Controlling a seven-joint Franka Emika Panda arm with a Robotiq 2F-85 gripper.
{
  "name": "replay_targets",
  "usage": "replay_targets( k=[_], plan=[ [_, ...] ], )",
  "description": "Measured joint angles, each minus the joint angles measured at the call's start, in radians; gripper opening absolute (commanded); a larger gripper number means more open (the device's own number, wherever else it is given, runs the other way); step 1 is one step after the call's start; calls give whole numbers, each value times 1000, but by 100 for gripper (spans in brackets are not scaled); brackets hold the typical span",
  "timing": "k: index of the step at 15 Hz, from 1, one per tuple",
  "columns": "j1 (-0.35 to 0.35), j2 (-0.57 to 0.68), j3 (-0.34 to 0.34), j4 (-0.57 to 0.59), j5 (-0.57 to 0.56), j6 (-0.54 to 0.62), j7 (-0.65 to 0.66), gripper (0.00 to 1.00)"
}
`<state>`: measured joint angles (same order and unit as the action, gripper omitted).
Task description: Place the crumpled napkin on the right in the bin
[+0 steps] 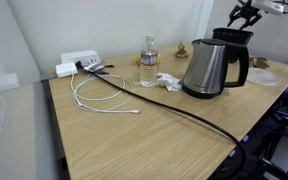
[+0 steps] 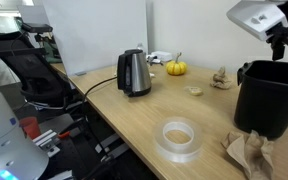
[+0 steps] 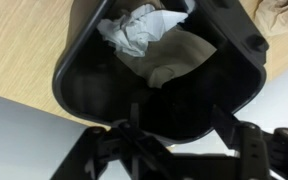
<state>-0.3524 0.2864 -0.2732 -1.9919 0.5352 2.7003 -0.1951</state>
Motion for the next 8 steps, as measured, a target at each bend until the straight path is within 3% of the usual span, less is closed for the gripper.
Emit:
replay_targets(
  k=[4, 8],
  plan=[
    [-24, -19, 25, 1, 1, -6, -5, 100],
    [-51, -44, 51, 4, 18, -130, -71, 100]
  ],
)
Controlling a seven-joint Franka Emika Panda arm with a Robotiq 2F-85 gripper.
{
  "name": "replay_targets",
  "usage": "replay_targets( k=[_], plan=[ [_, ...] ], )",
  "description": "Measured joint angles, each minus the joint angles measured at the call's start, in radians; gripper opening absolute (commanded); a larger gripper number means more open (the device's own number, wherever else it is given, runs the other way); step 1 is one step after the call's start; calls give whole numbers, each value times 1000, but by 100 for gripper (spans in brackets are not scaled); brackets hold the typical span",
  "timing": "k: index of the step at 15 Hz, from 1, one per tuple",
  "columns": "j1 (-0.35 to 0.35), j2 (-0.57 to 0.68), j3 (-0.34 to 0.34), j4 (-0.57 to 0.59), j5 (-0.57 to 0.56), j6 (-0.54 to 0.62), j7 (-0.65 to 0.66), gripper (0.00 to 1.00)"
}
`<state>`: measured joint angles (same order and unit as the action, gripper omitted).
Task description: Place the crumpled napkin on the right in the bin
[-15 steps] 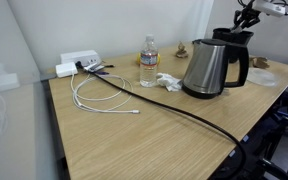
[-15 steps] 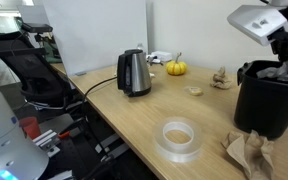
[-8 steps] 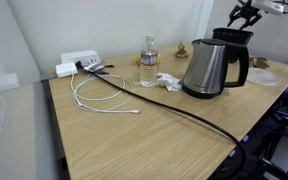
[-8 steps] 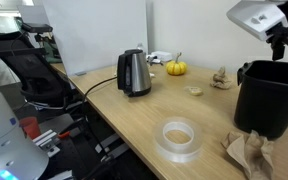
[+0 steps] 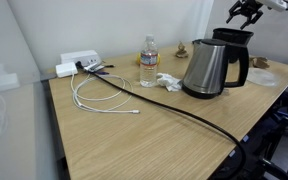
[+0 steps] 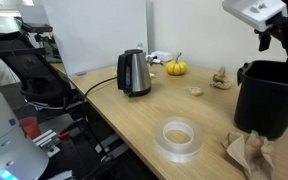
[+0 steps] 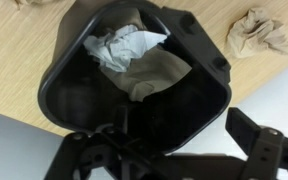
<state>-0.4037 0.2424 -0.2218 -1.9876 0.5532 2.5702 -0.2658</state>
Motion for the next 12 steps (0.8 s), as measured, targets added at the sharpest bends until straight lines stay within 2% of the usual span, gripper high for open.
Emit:
replay_targets(
  k=[3, 12],
  plan=[
    [-15, -11, 1, 13, 2, -108, -83, 100],
    [-52, -10, -4, 68, -2, -319, -411, 100]
  ],
)
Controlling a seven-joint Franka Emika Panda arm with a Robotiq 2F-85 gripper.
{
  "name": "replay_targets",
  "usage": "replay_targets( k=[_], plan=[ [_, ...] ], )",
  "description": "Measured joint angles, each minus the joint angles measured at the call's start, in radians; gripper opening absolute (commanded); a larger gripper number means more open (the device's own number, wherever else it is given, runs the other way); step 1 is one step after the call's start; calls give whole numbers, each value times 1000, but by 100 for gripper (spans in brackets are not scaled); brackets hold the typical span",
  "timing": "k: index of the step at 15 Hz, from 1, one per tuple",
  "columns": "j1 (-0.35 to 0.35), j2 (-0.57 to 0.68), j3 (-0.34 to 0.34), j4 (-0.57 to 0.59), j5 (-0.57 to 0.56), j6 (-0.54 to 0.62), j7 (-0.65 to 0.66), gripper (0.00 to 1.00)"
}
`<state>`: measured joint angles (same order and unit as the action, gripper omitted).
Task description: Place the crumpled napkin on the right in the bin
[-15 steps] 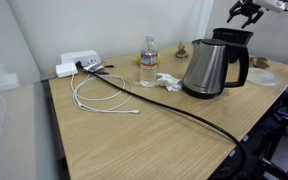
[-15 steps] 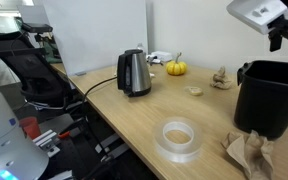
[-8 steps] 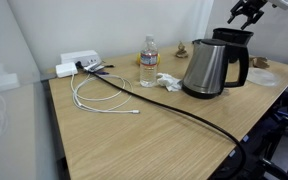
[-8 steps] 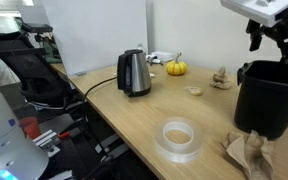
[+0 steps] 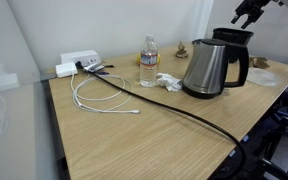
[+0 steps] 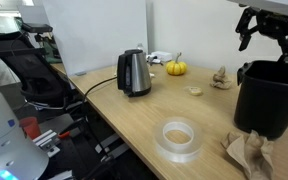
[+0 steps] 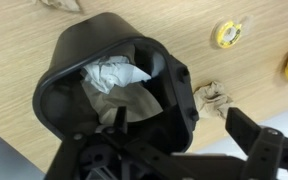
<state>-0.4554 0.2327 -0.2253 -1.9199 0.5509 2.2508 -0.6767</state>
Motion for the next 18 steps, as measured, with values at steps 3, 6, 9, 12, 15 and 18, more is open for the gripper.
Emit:
replay_targets(
  k=[3, 6, 9, 12, 15, 18],
  plan=[
    [-6, 10, -6, 28, -12, -76, -108, 100],
    [-11, 18, -11, 50, -19, -139, -193, 100],
    [-14, 22, -15, 63, -26, -183, -226, 100],
    [-14, 23, -15, 65, -26, -187, -229, 100],
    [-14, 24, -15, 67, -27, -188, -229, 100],
    [-14, 24, -15, 67, -27, -188, -229, 100]
  ],
)
